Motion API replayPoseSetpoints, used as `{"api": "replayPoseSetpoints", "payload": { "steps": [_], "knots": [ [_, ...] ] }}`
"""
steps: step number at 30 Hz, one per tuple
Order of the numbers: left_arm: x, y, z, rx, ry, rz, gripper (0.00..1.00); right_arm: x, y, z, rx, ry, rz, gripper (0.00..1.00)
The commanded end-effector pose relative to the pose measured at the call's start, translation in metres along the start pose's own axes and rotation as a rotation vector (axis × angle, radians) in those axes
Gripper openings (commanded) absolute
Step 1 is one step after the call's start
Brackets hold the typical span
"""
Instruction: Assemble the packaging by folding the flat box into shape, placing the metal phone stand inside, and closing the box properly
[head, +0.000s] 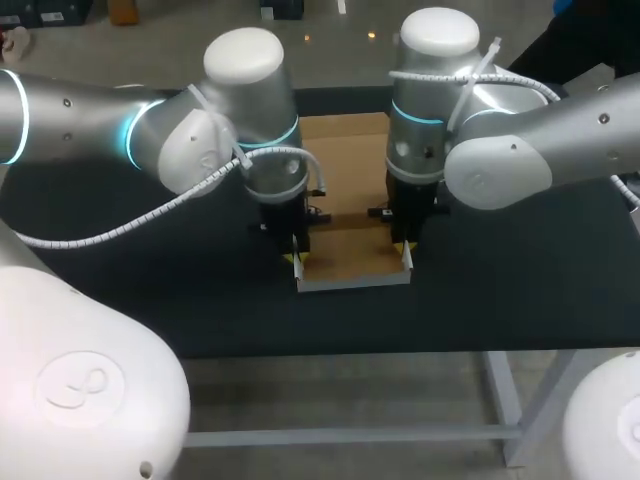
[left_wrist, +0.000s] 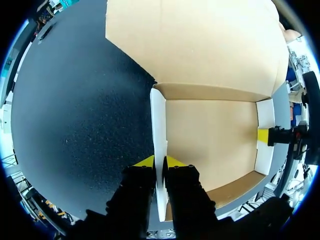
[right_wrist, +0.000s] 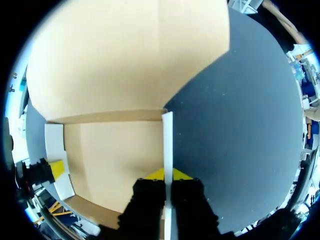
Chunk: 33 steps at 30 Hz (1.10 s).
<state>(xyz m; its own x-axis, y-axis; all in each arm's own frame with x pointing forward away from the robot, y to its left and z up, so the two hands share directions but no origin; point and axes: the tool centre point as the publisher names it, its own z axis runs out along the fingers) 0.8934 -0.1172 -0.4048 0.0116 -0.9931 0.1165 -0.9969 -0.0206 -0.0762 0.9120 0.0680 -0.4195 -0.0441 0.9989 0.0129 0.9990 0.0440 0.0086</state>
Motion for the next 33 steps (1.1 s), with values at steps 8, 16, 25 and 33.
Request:
{"api": "replayPoseSetpoints", "payload": {
  "steps": [8, 16, 25, 33],
  "knots": [
    [0.005, -0.001, 0.016, 0.002, -0.09, 0.0, 0.0, 0.002, 0.001, 0.0, 0.004, -0.002, -0.001, 0.0],
    [0.005, -0.002, 0.016, 0.003, -0.095, 0.005, 0.0, 0.002, 0.001, 0.0, 0.004, -0.002, -0.001, 0.0],
    [0.003, -0.002, 0.014, 0.009, -0.086, 0.003, 0.0, 0.002, 0.001, 0.0, 0.004, -0.002, -0.001, 0.44],
    [0.003, -0.001, 0.011, 0.008, -0.08, 0.012, 0.0, -0.014, -0.014, -0.027, -0.088, 0.025, -0.022, 1.0]
  ]
}}
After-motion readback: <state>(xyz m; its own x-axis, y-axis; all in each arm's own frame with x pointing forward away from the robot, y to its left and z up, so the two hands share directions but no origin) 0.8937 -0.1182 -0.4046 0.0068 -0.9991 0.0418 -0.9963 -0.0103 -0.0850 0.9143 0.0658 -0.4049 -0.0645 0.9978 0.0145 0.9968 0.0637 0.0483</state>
